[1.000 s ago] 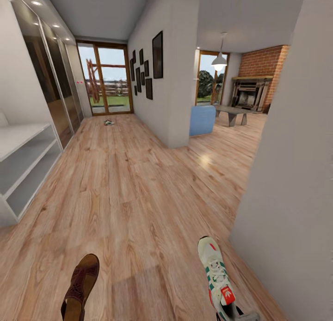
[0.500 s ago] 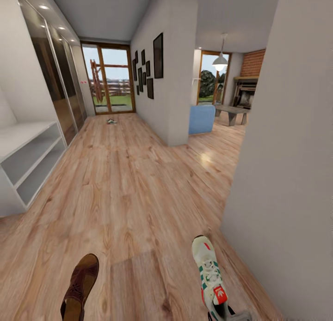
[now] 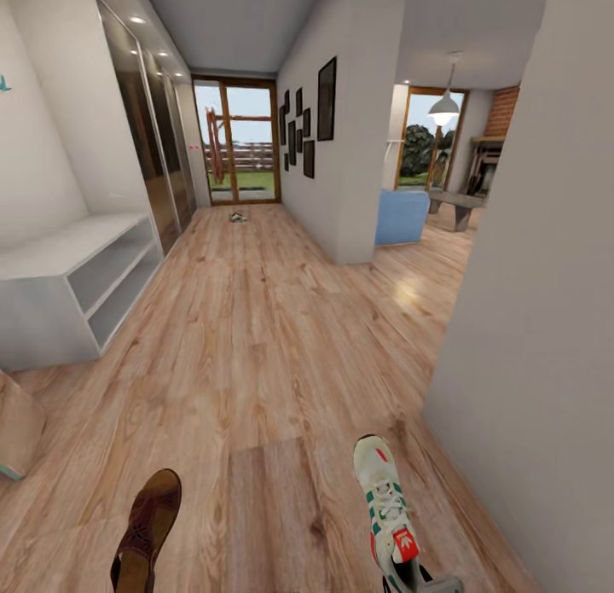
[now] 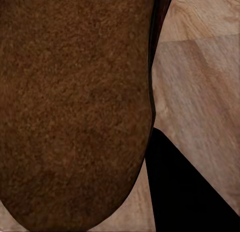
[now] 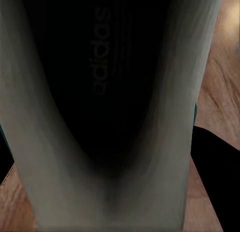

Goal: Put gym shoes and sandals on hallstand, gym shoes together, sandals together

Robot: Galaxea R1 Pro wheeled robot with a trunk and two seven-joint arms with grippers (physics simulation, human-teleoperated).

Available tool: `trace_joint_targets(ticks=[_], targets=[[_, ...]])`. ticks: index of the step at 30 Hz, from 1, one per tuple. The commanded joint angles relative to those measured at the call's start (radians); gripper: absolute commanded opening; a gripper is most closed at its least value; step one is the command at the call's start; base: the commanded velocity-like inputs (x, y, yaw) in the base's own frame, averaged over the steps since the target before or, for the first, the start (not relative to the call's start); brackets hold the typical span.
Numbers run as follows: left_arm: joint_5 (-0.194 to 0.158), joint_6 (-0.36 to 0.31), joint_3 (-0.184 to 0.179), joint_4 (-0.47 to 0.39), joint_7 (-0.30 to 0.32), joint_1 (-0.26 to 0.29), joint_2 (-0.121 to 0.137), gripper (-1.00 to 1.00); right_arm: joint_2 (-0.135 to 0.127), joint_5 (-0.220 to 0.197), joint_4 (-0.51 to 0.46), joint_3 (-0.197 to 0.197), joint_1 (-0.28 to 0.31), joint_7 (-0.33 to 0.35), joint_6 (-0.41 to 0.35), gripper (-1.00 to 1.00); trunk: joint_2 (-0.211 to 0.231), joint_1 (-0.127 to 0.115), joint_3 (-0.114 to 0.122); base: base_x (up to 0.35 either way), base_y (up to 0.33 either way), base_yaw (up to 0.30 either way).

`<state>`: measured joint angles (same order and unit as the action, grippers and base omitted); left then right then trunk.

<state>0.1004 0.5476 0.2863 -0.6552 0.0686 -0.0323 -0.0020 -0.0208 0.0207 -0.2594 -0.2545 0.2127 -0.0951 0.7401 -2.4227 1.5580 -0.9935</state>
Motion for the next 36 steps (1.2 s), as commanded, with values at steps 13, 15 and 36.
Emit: trace_joint_targets(ticks=[13,15,36], targets=[[0.016,0.002,0.001,-0.004,0.005,0.0,-0.001,-1.0,-0.002,0.001,-0.001,-0.002,0.001,-0.013,0.003,-1.0,0.0,0.0,-0.011,-0.004,-0.001,0.241],[0.015,0.002,0.001,-0.003,0.005,0.0,-0.001,-1.0,-0.002,0.001,-0.001,-0.002,0.001,-0.014,0.003,-1.0,0.0,0.0,-0.012,0.0,0.0,0.248],[0.013,0.002,0.005,-0.004,0.002,0.0,-0.001,-1.0,-0.001,0.001,-0.001,-0.002,0.001,-0.014,0.003,-1.0,0.0,0.0,-0.026,0.0,0.0,0.251]])
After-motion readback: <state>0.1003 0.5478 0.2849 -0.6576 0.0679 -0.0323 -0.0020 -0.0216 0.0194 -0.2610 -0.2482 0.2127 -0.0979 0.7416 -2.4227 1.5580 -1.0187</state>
